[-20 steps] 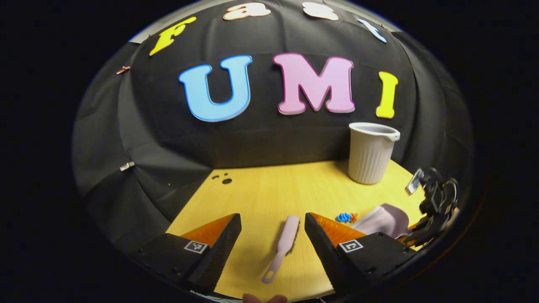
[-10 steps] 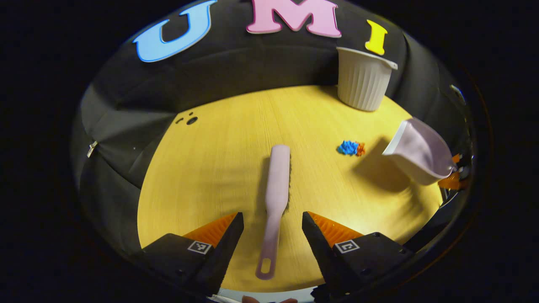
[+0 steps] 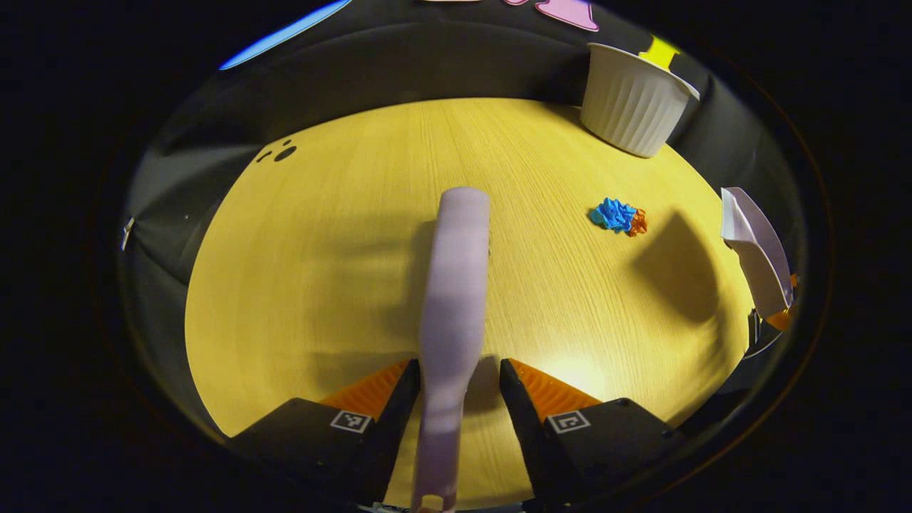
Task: Pick up the small broom and dustpan from the desktop, sweep the trash into the dustpan with the broom, and then empty the trash into the garbage bin.
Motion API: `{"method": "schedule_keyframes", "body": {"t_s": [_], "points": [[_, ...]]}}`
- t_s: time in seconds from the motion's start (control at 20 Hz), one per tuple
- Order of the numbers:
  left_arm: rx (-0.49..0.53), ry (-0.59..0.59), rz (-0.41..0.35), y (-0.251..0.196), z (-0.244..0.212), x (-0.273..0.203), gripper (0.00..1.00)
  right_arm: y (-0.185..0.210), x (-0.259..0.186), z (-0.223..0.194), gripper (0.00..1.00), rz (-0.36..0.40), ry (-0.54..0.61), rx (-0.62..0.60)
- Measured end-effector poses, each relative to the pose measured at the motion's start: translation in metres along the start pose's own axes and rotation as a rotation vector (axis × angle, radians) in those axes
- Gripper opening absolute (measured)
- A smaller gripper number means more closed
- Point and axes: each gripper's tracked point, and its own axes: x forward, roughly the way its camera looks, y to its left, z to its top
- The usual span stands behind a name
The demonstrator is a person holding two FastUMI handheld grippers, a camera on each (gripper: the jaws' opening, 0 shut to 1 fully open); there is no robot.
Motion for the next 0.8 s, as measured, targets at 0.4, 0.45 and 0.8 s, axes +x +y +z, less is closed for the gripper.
{"method": "schedule_keyframes", "body": {"t_s": [0.4, 0.45, 0.8], "points": [[0.150, -0.042, 0.061, 0.002, 0.028, 0.003, 0.29, 0.002, 0.005, -0.004, 0.37, -0.004, 0.059, -0.049], [0.178, -0.062, 0.054, -0.002, 0.038, -0.001, 0.28, 0.000, 0.006, -0.008, 0.37, -0.013, 0.098, -0.078], [0.293, -0.066, -0.014, -0.046, 0.085, 0.003, 0.27, -0.008, 0.029, -0.011, 0.37, -0.001, 0.239, -0.189]]}}
